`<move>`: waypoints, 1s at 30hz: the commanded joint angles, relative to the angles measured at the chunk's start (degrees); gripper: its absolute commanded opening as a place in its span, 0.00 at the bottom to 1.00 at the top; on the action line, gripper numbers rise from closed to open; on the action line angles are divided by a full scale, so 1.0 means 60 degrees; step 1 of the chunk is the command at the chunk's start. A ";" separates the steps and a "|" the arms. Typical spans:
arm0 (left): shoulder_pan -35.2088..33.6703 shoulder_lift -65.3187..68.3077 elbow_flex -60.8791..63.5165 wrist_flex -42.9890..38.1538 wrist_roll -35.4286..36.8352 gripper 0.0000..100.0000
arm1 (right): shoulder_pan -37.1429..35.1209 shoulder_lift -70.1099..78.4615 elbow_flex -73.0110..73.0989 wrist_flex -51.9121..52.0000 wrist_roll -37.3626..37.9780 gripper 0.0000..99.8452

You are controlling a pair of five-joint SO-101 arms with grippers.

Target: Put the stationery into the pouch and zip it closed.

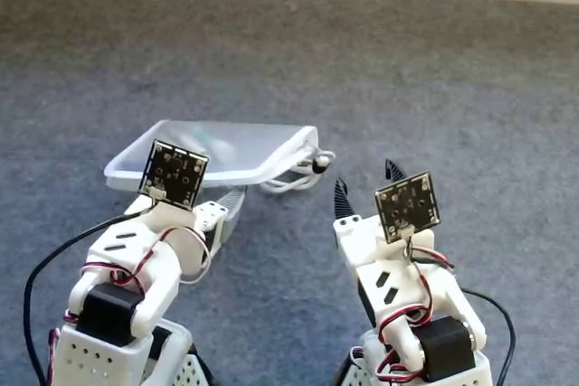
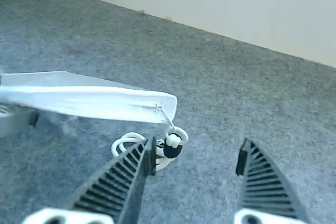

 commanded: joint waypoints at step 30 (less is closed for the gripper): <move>-0.0813 -0.0183 -0.1077 0.0967 0.0762 0.01 | -0.0051 0.0022 -0.0051 -0.0198 -0.0542 0.03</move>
